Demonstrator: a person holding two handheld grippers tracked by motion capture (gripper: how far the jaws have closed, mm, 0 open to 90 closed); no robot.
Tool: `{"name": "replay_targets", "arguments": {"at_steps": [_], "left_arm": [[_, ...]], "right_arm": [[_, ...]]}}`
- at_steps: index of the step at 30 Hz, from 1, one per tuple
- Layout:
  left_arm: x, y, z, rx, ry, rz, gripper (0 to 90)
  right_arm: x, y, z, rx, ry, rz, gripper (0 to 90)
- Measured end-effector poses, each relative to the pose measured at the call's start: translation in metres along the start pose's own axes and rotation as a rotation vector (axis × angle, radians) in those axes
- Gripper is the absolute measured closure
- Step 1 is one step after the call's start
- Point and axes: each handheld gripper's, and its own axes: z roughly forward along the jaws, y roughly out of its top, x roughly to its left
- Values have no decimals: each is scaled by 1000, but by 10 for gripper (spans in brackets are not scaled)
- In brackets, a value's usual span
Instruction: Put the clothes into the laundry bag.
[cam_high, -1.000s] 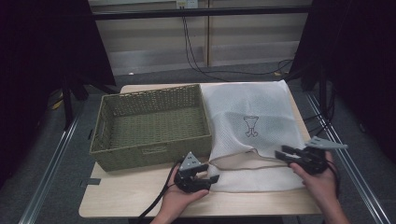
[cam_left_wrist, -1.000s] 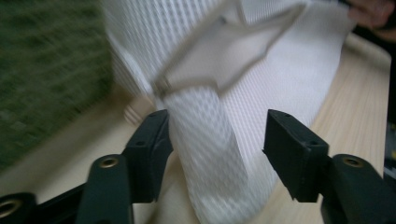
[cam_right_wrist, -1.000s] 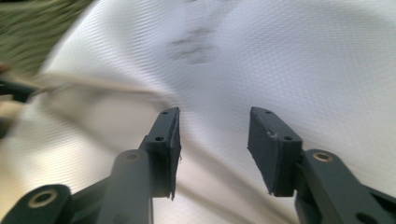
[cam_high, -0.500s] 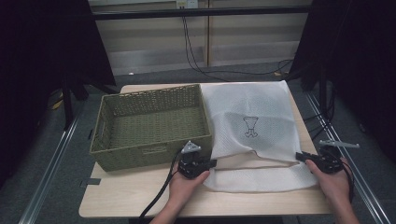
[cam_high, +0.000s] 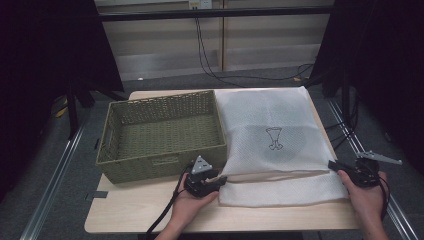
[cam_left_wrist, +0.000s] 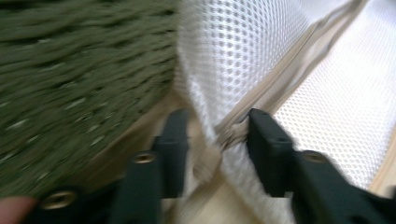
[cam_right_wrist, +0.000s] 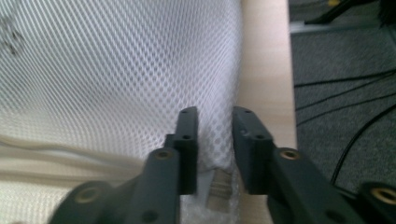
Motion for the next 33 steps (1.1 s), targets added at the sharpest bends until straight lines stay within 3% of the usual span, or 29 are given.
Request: {"name": "replay_targets", "arguments": {"at_steps": [1,2,3,4,5,7,10,11,12,13,14,15,16,18,23,25,27,28,29,30,31,33], "left_arm": [[0,1,-5,-31,5,-6,561],[0,1,-5,-31,5,-6,563],[-1,7,-16,-91,-10,-16,572],[-1,7,-16,-91,-10,-16,608],[-4,14,-24,-145,-5,0,640],[-10,20,-22,-169,-11,19,708],[-18,24,-7,-134,-5,53,744],[-24,22,7,-97,75,75,769],[-24,22,7,-97,75,75,794],[-23,18,20,-59,67,29,814],[-23,18,20,-59,67,29,843],[-22,14,29,17,84,60,884],[-22,14,29,17,84,60,900],[-18,9,34,94,72,79,900],[-17,10,34,135,88,114,900],[-17,10,35,130,95,109,900],[-17,9,33,115,86,115,900],[-18,7,30,84,68,121,900],[-15,1,19,19,16,122,838],[-15,1,19,19,16,122,795],[-10,-5,5,-18,-1,120,766],[-6,-8,-1,-27,0,119,744]], "right_arm": [[1,2,-5,-38,-9,15,651],[1,2,-5,-38,-9,15,651],[6,9,-15,-102,22,33,613],[6,9,-15,-102,22,33,613],[17,14,-20,-147,54,-3,657],[28,15,-18,-162,103,-57,728],[41,14,-9,-150,134,-109,807],[53,12,6,-80,134,-165,900],[56,11,13,-54,132,-180,900],[57,10,20,-28,146,-178,900],[57,10,20,-28,146,-178,900],[56,7,30,21,151,-166,900],[56,7,30,21,151,-166,900],[47,1,39,91,171,-146,900],[37,-3,38,133,165,-149,900],[36,-3,38,137,142,-138,900],[40,-3,36,130,113,-160,900],[40,-3,36,130,113,-160,900],[46,-5,32,103,123,-174,877],[46,-5,32,103,123,-174,877],[51,-6,26,72,185,-193,855],[54,-6,23,54,214,-209,840]]}}
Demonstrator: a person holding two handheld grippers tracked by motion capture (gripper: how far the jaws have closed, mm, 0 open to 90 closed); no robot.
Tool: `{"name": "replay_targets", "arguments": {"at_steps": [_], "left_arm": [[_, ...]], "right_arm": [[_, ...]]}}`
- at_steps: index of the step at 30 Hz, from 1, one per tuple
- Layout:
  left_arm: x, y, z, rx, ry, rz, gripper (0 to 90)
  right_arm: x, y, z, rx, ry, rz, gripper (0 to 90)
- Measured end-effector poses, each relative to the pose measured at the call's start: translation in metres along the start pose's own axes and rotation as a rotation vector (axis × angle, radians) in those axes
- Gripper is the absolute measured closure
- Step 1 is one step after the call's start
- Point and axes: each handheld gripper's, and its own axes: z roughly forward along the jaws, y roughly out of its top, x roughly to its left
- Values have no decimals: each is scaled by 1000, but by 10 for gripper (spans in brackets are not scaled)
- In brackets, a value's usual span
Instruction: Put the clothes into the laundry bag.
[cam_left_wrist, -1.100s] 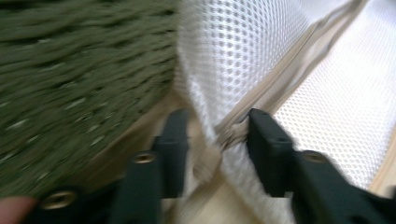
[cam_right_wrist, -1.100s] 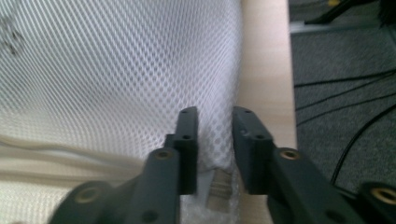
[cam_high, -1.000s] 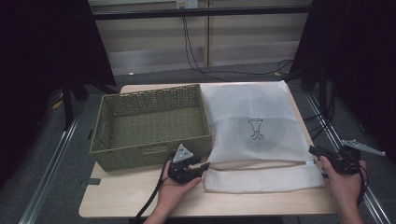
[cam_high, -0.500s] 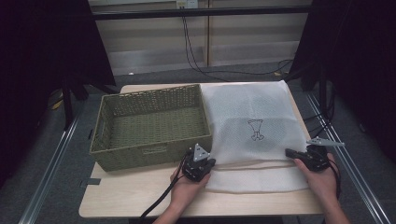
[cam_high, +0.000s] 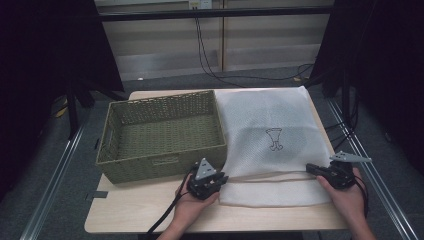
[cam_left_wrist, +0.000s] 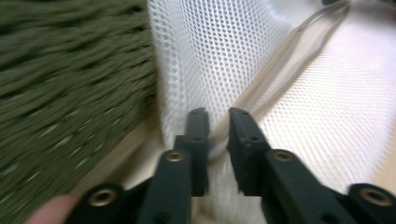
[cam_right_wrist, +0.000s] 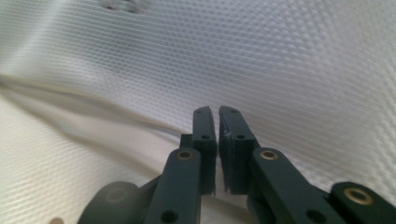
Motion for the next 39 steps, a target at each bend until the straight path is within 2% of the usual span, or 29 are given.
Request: {"name": "replay_targets", "arguments": {"at_steps": [2,4,5,6,7,8,9,10,11,13,14,15,16,18,20,21,22,23,26,27,28,30,31,33,36,39], "left_arm": [[10,-7,-12,-3,-3,-30,726],[21,-15,-26,-46,-10,-61,696],[24,-17,-31,-53,-5,-62,665],[27,-19,-37,-54,5,-63,665],[30,-24,-44,-62,6,-61,642],[31,-26,-48,-66,8,-59,569],[34,-29,-53,-72,13,-59,569],[36,-32,-58,-87,6,-62,474],[40,-38,-69,-122,2,-72,439],[43,-40,-75,-121,-2,-83,421],[47,-43,-79,-142,-40,-95,421],[48,-45,-84,-146,-25,-98,385],[52,-48,-89,-162,-43,-95,358],[56,-51,-99,-144,5,-98,273],[60,-53,-107,-134,20,-110,144],[64,-54,-111,-122,26,-119,144],[69,-57,-120,-110,39,-127,60],[69,-57,-120,-110,39,-127,37],[77,-63,-131,-115,20,-133,3],[79,-66,-136,-109,32,-123,0],[81,-68,-138,-111,18,-112,0],[88,-75,-144,-111,19,-132,0],[91,-76,-145,-125,2,-155,0],[92,-76,-146,-135,0,-162,0],[92,-76,-144,-137,-7,-167,0],[89,-76,-141,-112,-7,-146,0]], "right_arm": [[7,2,-2,-21,48,-25,791],[13,3,-2,-37,69,-29,747],[20,5,-1,-38,86,-36,690],[20,5,-1,-38,86,-36,690],[23,4,-1,-41,81,-44,651],[30,3,-2,-46,79,-55,565],[30,3,-2,-46,79,-55,565],[36,1,-3,-47,92,-67,486],[39,0,-3,-47,101,-71,448],[41,-2,-3,-47,104,-67,418],[43,-3,-3,-44,112,-69,401],[44,-3,-2,-39,121,-75,386],[46,-4,-1,-40,127,-76,365],[48,-4,2,-39,141,-84,319],[52,-5,3,-27,147,-101,250],[52,-5,3,-27,147,-101,250],[51,-6,1,-33,152,-101,221],[50,-6,0,-38,150,-98,207],[47,-6,-2,-54,153,-82,189],[45,-6,-2,-56,156,-79,179],[45,-7,-2,-53,166,-76,173],[46,-12,-3,-41,184,-92,151],[47,-15,-4,-31,181,-109,143],[46,-19,-6,-16,177,-128,137],[43,-18,-6,-24,173,-107,136],[41,-17,-7,-30,163,-98,139]]}}
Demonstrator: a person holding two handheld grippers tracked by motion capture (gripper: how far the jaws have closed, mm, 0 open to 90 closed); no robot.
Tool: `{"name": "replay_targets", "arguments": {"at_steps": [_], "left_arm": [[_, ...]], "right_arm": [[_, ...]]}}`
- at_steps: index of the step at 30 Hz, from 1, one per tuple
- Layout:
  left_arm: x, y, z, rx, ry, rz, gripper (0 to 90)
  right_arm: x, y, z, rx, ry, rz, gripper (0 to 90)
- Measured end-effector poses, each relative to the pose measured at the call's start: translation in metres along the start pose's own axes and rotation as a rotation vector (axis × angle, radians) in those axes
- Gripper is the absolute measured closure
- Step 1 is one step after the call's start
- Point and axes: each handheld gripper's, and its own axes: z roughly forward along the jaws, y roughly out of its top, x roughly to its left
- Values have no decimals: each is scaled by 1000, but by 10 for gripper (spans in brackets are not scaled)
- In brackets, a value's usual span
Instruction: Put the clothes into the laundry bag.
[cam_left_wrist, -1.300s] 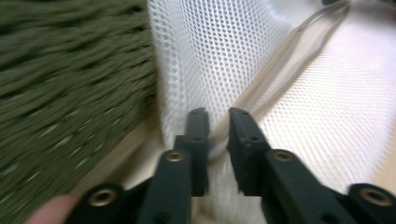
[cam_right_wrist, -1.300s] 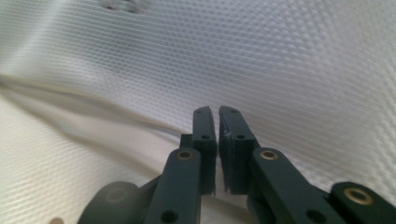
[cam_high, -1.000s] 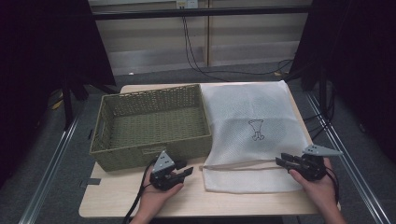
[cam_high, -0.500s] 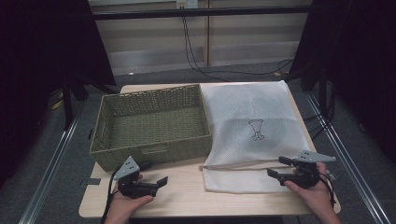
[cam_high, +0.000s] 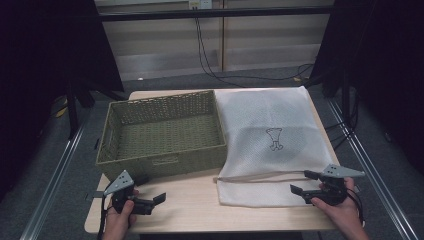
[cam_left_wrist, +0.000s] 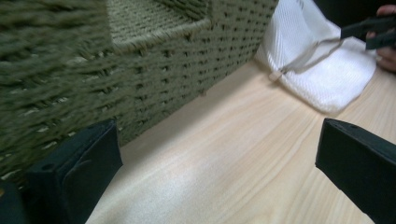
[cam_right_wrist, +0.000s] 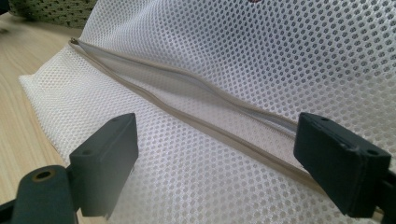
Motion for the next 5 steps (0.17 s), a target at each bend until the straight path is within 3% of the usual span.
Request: {"name": "replay_targets", "arguments": {"at_steps": [5], "left_arm": [[-2,0,3,27,15,12,0]], "right_arm": [[0,0,1,9,3,-5,146]]}}
